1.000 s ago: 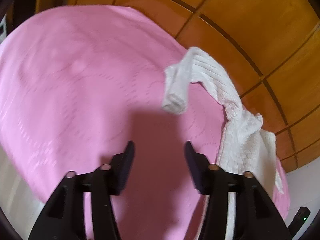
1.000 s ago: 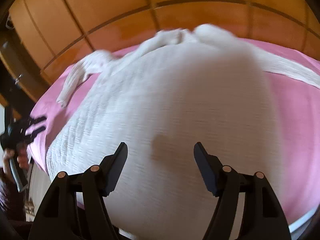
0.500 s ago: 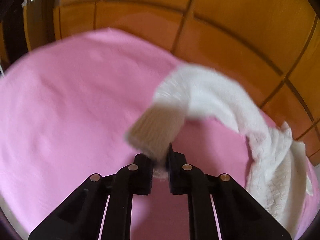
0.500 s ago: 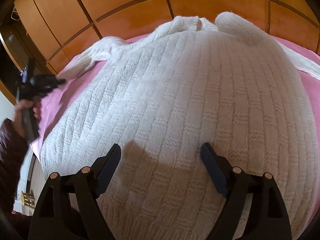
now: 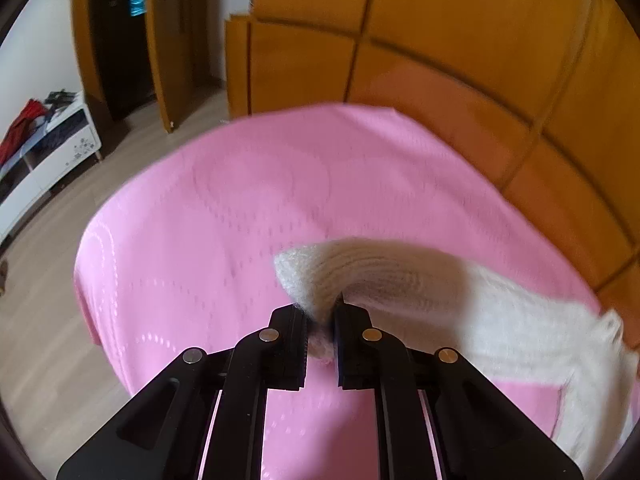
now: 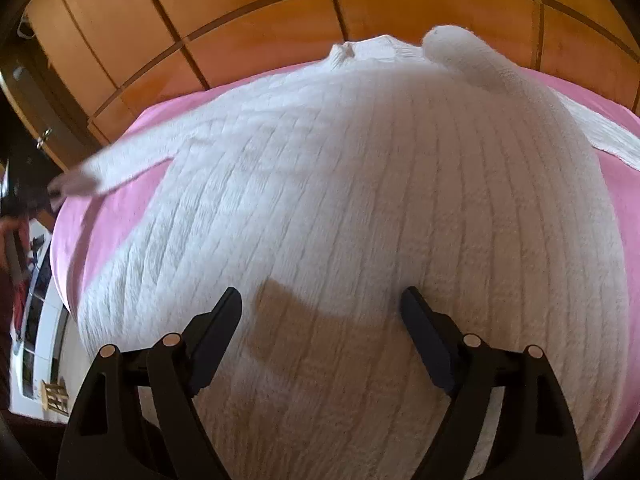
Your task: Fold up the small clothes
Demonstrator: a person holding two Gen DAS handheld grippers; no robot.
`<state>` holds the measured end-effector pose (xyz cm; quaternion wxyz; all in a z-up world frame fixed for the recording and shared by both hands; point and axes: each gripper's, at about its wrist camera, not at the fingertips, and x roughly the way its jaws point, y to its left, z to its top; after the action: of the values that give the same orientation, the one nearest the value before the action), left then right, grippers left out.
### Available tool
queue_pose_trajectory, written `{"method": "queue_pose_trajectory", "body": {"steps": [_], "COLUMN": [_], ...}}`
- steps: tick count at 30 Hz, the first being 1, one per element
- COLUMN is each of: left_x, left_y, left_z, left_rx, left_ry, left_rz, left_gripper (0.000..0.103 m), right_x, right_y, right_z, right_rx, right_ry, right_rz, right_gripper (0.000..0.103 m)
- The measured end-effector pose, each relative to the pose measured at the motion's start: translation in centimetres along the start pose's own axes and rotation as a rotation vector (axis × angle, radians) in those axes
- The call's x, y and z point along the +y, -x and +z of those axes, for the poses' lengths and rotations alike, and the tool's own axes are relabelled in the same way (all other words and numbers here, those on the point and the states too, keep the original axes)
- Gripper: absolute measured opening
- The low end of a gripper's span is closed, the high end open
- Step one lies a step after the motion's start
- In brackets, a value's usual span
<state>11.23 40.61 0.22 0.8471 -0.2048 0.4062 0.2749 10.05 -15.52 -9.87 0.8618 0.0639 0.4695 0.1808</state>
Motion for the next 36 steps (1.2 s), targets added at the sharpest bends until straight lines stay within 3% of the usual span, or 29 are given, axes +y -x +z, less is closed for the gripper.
{"method": "queue_pose_trajectory", "body": {"steps": [3,5,7,9,11,12,13,15,18,22,24,25,28,30,32,35,36], "left_x": [0.7,0.5,1.2,2.1,3.2,3.6,4.0,3.9,1.3,-3.0,-4.9,-5.4,-7.4,-8.8,-10.4,-11.7,-12.1], "left_y": [-1.5,-1.7,-1.7,-2.2,-2.4,-2.3,-1.9,-1.2,0.0,1.9,3.3,3.7,4.8,5.3,5.5,5.4,5.3], "left_z": [-0.9,-0.9,-0.3,0.3,1.1,1.2,1.1,-0.1,-3.4,-11.0,-15.2,-16.5,-20.9,-22.6,-24.3,-26.0,-26.2], "left_rx": [0.068,0.067,0.078,0.095,0.071,0.061,0.059,0.052,0.091,0.227,0.288,0.31,0.395,0.424,0.474,0.496,0.511], "left_ry": [0.044,0.044,0.108,0.183,0.223,0.229,0.24,0.241,0.1,-0.022,-0.069,-0.081,-0.117,-0.155,-0.192,-0.217,-0.217], "left_rz": [-0.127,-0.131,-0.181,-0.156,-0.05,-0.037,-0.05,-0.122,-0.291,-0.649,-0.792,-0.829,-0.917,-0.934,-0.947,-0.934,-0.942], "left_gripper": [0.009,0.009,0.009,0.013,0.013,0.017,0.033,0.047,0.047,0.047,0.051,0.059,0.063,0.062,0.063,0.06,0.046], "right_x": [-0.3,-0.2,0.1,0.5,0.8,0.9,1.1,1.3,1.0,-2.5,-4.9,-6.5,-10.5,-12.5,-14.1,-13.8,-13.4], "right_y": [-0.1,-0.5,-1.0,-1.7,-2.9,-3.4,-3.8,-3.8,-3.1,-0.1,1.7,2.9,5.9,7.4,8.4,8.9,9.1], "right_z": [1.6,2.8,4.0,4.9,5.2,5.3,5.2,4.8,4.3,3.6,2.8,2.0,-0.7,-2.8,-5.1,-7.9,-8.3], "right_rx": [-0.005,-0.008,-0.013,-0.016,0.0,0.004,-0.001,-0.015,-0.016,-0.041,-0.056,-0.061,-0.055,-0.041,-0.006,0.045,0.053], "right_ry": [-0.017,-0.007,-0.004,-0.009,-0.012,-0.016,-0.02,-0.014,0.001,-0.077,-0.122,-0.149,-0.21,-0.245,-0.292,-0.311,-0.297], "right_rz": [-0.005,-0.028,-0.031,-0.024,-0.047,-0.061,-0.072,-0.086,-0.093,-0.14,-0.183,-0.213,-0.294,-0.317,-0.276,-0.146,-0.13], "right_gripper": [0.081,0.081,0.08,0.08,0.081,0.082,0.083,0.084,0.083,0.083,0.083,0.083,0.083,0.083,0.083,0.072,0.063]}}
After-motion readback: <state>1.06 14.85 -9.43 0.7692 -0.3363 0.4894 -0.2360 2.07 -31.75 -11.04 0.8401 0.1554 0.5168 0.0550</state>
